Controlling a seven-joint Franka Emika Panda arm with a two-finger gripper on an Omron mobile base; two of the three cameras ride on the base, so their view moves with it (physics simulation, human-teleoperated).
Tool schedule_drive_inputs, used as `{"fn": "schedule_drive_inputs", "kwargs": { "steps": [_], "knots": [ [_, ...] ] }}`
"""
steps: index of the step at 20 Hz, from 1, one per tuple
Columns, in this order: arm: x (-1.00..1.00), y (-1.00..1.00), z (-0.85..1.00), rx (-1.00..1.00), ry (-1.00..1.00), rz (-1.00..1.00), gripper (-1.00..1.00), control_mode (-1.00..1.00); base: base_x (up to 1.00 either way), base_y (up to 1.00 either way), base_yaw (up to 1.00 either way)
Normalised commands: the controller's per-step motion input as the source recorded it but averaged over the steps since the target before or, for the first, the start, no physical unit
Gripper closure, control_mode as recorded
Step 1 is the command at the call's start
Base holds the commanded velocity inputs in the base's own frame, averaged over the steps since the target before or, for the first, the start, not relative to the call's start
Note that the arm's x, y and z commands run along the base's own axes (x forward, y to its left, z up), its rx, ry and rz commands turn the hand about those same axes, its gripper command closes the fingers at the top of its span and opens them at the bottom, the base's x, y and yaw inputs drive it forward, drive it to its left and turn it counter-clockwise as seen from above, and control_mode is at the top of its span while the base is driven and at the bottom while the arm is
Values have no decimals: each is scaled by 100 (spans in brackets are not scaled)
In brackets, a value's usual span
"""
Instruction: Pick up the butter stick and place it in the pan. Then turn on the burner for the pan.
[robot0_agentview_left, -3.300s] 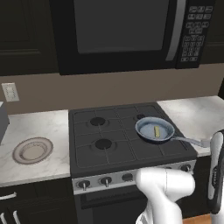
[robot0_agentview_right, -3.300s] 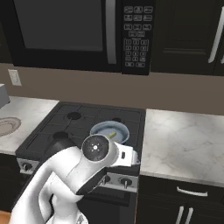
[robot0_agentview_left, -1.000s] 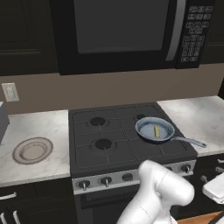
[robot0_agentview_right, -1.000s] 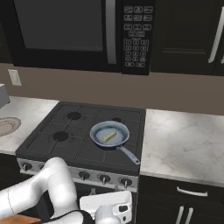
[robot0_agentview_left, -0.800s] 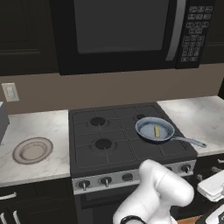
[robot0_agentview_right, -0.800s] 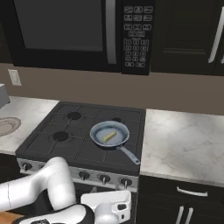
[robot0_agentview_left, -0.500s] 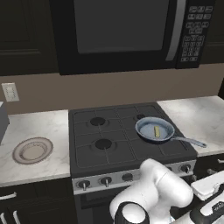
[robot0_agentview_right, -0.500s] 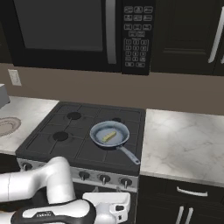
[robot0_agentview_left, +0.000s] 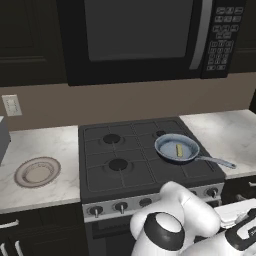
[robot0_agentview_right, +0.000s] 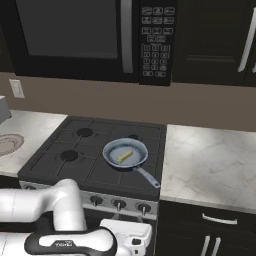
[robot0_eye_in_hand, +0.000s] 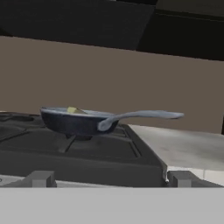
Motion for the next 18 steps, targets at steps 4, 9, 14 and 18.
{"fn": "schedule_drive_inputs", "kwargs": {
  "steps": [4, 9, 14, 18],
  "knots": [
    [3, -19, -15, -7, -12, 0, -100, -100, 0, 0, 0],
    [5, -8, -31, -7, -5, 0, -100, -100, 0, 0, 0],
    [16, 0, -16, -6, 0, 0, -100, -100, 0, 0, 0],
    [15, -3, 0, -5, 0, 0, -100, -100, 0, 0, 0]
  ]
}}
